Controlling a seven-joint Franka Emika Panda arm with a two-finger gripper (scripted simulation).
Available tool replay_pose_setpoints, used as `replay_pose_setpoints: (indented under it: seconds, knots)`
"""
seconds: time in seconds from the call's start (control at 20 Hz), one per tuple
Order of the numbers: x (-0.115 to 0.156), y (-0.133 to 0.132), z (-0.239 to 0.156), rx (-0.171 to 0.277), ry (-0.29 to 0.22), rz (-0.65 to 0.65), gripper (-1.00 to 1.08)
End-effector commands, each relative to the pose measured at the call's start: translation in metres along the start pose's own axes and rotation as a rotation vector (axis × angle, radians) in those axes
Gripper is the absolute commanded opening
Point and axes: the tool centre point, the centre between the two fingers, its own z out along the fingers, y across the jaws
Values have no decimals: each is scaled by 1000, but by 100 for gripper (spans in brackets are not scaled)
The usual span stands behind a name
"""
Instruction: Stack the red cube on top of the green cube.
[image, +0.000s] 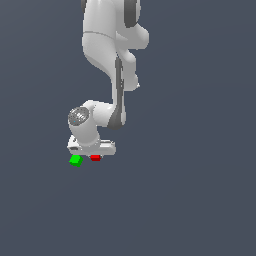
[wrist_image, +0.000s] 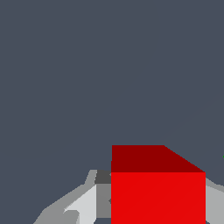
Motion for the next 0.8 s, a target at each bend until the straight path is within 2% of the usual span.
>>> replay_pose_setpoints:
  seconds: [0.0,0.45,0.75]
  knots:
    - [0,0,0,0,0,0,-100]
    - [0,0,-5,0,0,0,-100]
    - [-1,0,-31,0,0,0,-100]
